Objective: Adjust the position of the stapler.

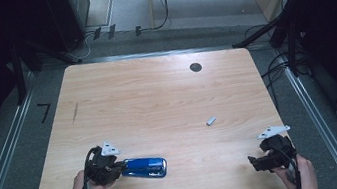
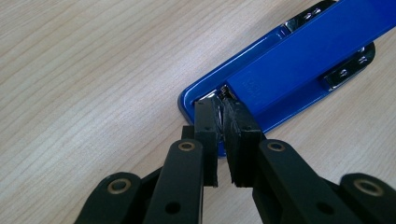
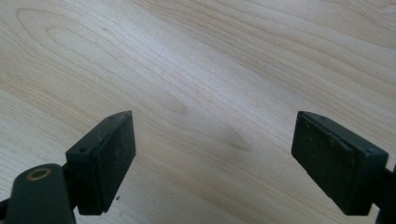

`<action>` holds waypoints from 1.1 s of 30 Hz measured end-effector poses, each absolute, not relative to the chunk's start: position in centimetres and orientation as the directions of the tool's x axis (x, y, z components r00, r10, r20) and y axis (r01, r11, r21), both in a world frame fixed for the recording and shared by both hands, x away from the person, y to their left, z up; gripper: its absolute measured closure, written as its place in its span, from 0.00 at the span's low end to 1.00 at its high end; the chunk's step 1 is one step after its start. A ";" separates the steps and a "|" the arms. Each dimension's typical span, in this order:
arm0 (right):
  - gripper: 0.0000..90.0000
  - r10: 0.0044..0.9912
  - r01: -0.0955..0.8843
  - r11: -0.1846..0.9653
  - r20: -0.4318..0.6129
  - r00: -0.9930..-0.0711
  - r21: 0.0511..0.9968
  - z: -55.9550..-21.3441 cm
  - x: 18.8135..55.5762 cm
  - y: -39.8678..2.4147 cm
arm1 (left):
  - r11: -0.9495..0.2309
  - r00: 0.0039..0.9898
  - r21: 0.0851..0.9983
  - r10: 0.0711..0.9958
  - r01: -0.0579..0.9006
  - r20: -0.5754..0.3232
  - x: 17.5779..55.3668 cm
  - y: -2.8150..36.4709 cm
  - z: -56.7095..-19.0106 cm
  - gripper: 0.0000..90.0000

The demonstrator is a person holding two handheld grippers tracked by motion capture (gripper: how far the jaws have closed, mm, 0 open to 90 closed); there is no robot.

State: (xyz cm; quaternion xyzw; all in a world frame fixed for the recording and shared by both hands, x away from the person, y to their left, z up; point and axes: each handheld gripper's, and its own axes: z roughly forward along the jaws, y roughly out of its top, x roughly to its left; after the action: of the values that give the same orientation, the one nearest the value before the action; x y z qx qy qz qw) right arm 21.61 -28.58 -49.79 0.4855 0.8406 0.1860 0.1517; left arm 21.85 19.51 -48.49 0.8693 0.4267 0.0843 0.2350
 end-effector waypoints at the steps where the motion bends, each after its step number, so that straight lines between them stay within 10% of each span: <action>1: 0.16 0.873 0.760 0.459 -0.075 -0.482 0.460 -49.8 21.6 -28.6 | -0.525 0.623 0.482 0.780 0.702 -0.059 21.8 19.5 -48.5 0.96; 33: 0.16 0.868 0.760 0.453 -0.037 -0.495 0.465 -50.0 21.7 -27.9 | -0.555 0.682 0.484 0.721 0.677 -0.126 20.8 15.9 -48.8 0.96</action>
State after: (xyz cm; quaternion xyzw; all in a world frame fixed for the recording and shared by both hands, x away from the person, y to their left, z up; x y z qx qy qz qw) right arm 21.69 -27.86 -50.01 0.4838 0.8415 0.1982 0.1361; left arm 20.82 15.95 -48.84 0.8808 0.3966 0.0432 0.2551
